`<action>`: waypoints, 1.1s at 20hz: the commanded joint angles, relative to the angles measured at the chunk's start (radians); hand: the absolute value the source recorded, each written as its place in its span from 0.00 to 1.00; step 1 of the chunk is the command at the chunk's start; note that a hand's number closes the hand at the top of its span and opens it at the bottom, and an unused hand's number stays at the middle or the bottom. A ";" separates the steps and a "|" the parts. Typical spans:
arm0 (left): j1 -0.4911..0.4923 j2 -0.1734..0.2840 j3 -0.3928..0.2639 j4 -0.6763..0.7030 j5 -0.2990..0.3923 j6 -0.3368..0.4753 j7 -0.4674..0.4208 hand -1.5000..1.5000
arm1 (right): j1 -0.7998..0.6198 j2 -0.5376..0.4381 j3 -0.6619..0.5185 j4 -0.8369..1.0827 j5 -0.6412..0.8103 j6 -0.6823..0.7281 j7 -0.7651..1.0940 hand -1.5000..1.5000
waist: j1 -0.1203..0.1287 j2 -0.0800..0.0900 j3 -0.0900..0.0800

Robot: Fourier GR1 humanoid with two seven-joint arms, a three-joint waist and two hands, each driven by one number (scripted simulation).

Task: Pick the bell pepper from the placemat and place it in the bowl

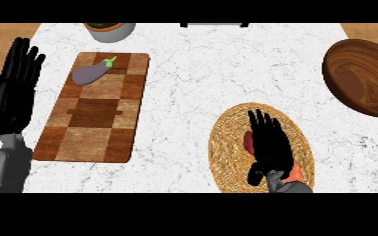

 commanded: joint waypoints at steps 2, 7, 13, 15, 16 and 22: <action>0.056 0.000 0.022 -0.093 0.010 -0.019 0.035 0.50 | 0.008 -0.014 -0.036 0.016 0.006 0.012 -0.001 0.00 | 0.001 0.000 0.000; -0.011 0.003 0.028 0.046 0.000 -0.043 -0.035 0.50 | -0.009 -0.011 0.025 0.074 0.069 -0.138 -0.091 1.00 | 0.000 0.001 0.000; -0.066 -0.035 0.015 0.101 -0.053 0.013 -0.056 0.50 | -0.049 -0.015 -0.002 0.125 0.089 -0.169 -0.141 1.00 | -0.002 0.001 0.000; -0.012 -0.043 -0.008 -0.021 -0.054 0.014 0.020 0.50 | 0.005 -0.043 -0.004 0.069 0.095 -0.185 -0.157 1.00 | -0.001 0.000 0.000; 0.011 -0.007 0.033 0.019 -0.037 -0.029 -0.032 0.50 | -0.024 -0.011 0.027 -0.005 0.111 -0.077 -0.088 1.00 | 0.000 0.000 0.000; 0.013 -0.006 0.060 0.015 -0.015 -0.004 -0.004 0.50 | 0.121 -0.420 -0.381 0.037 -0.173 -0.157 -0.431 1.00 | -0.072 -0.002 0.007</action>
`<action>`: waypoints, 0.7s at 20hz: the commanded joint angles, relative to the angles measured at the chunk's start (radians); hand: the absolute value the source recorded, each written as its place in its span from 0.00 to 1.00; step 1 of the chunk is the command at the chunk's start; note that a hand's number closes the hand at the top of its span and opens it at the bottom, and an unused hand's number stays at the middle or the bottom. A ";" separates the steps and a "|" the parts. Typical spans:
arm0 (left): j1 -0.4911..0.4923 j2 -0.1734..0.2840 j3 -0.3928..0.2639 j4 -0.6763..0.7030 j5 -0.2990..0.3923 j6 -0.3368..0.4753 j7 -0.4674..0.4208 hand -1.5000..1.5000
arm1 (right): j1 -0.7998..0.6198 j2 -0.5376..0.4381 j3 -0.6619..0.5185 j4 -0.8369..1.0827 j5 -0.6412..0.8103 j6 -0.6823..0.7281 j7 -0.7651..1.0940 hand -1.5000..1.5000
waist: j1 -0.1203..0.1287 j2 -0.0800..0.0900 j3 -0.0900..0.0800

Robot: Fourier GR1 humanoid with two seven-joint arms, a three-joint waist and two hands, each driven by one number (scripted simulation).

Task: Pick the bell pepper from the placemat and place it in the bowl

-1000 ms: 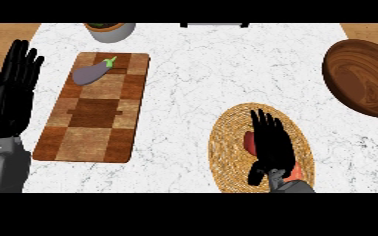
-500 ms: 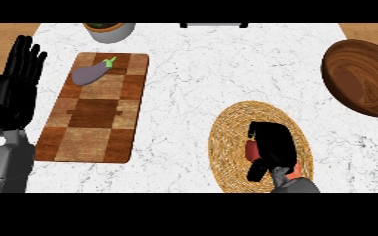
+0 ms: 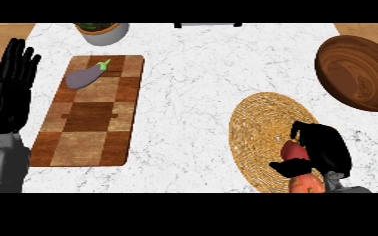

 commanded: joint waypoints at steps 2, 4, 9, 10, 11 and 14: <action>0.018 0.020 0.034 -0.003 0.003 0.012 0.003 0.50 | 0.073 -0.232 -0.252 0.086 -0.138 0.015 -0.141 1.00 | -0.071 0.005 0.009; 0.032 0.002 0.035 -0.002 0.007 0.021 -0.005 0.50 | 0.080 -0.309 -0.346 0.131 -0.208 0.019 -0.221 1.00 | -0.074 0.004 0.009; 0.044 0.012 0.042 -0.003 0.007 0.011 -0.015 0.50 | 0.067 -0.498 -0.578 0.282 -0.351 -0.005 -0.428 1.00 | -0.059 0.001 0.010; 0.048 0.004 0.030 -0.017 0.005 0.008 -0.015 0.50 | 0.037 -0.542 -0.628 0.311 -0.386 0.014 -0.453 1.00 | -0.043 -0.002 0.009; 0.030 -0.001 0.029 -0.016 0.013 0.012 -0.001 0.50 | 0.042 -0.556 -0.654 0.361 -0.403 -0.007 -0.503 1.00 | -0.042 0.003 0.013; 0.030 0.016 0.040 -0.020 0.016 0.009 0.008 0.50 | 0.031 -0.664 -0.749 0.437 -0.511 0.062 -0.673 1.00 | -0.039 -0.005 0.010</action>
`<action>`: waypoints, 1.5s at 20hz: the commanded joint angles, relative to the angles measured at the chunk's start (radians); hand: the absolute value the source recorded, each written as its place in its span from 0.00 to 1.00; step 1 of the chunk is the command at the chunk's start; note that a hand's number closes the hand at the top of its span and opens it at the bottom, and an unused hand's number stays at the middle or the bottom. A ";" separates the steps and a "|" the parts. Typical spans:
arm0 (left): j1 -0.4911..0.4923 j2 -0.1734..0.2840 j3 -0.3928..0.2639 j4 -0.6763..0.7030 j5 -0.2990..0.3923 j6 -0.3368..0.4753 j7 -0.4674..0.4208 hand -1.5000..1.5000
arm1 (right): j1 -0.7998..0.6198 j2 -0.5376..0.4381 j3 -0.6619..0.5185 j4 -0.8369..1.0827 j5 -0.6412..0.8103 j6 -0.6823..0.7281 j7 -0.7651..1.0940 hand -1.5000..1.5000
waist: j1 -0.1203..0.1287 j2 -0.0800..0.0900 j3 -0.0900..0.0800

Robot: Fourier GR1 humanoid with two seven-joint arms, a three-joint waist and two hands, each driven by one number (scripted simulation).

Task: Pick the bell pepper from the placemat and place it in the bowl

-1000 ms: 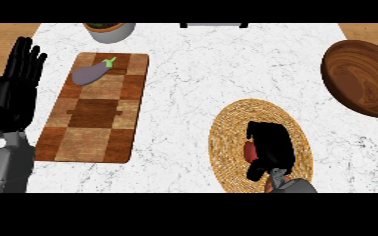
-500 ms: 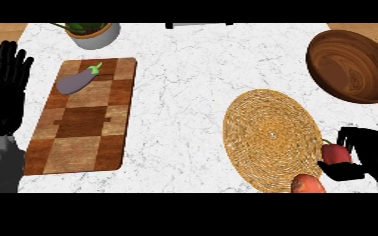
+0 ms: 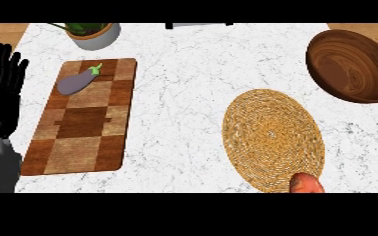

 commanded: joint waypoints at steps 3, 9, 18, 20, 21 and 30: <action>0.002 -0.028 -0.032 -0.012 -0.008 -0.002 -0.009 0.50 | -0.045 -0.184 -0.213 0.199 -0.206 0.070 -0.333 1.00 | 0.021 -0.001 0.000; -0.032 -0.022 -0.039 -0.002 0.005 -0.021 0.002 0.50 | -0.103 -0.326 -0.332 0.445 -0.331 0.198 -0.602 1.00 | 0.065 0.010 -0.004; -0.050 -0.003 -0.047 0.014 0.011 -0.061 -0.006 0.50 | -0.245 -0.491 -0.285 0.661 -0.411 0.449 -0.658 1.00 | 0.121 0.017 -0.007; -0.048 -0.028 -0.072 0.007 -0.010 -0.040 -0.002 0.50 | -0.288 -0.498 -0.237 0.658 -0.411 0.482 -0.632 1.00 | 0.117 0.014 -0.008; -0.098 -0.031 -0.091 -0.013 -0.007 -0.034 0.040 0.50 | -0.355 -0.489 -0.198 0.634 -0.408 0.471 -0.556 1.00 | 0.138 0.018 -0.008; -0.066 -0.047 -0.086 0.000 -0.019 -0.026 0.003 0.50 | -0.545 -0.389 0.012 0.600 -0.357 0.454 -0.484 1.00 | 0.139 0.015 -0.010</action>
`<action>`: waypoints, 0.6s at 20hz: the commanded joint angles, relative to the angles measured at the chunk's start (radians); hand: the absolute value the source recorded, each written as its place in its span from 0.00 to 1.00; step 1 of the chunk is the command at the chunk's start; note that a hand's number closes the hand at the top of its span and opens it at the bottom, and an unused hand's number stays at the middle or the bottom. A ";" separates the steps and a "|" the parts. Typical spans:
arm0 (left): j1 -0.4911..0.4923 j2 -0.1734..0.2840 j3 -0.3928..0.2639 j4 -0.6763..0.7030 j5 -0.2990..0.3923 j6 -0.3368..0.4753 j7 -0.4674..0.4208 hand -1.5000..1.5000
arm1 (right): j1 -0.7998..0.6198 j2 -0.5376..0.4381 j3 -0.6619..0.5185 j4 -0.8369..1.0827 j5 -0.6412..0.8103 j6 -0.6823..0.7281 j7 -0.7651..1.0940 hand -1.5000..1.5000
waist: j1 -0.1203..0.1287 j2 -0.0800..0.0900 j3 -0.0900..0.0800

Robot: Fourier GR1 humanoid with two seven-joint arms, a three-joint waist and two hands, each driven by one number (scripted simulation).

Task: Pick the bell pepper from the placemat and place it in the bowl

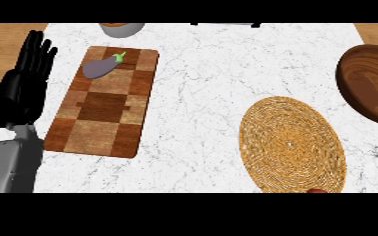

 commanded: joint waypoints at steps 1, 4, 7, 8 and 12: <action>-0.051 -0.009 -0.002 0.057 -0.009 0.011 -0.015 0.50 | -0.111 0.105 0.122 -0.030 0.044 0.028 0.008 1.00 | 0.004 0.005 -0.001; 0.031 -0.015 -0.022 -0.013 -0.015 -0.004 -0.006 0.50 | -0.148 0.152 0.169 0.018 0.070 0.023 0.014 1.00 | -0.001 -0.003 0.000; -0.015 -0.022 -0.021 0.007 -0.042 0.036 -0.010 0.50 | -0.246 0.209 0.221 0.042 0.107 -0.006 0.074 1.00 | -0.011 -0.002 -0.001; 0.022 -0.001 -0.002 -0.024 -0.006 -0.001 0.004 0.50 | -0.206 0.266 0.242 0.032 0.128 -0.068 0.042 1.00 | -0.014 -0.005 0.000; 0.052 0.008 0.021 -0.002 0.009 -0.027 -0.037 0.50 | -0.290 0.339 0.285 0.080 0.192 -0.167 0.110 1.00 | -0.018 -0.004 -0.001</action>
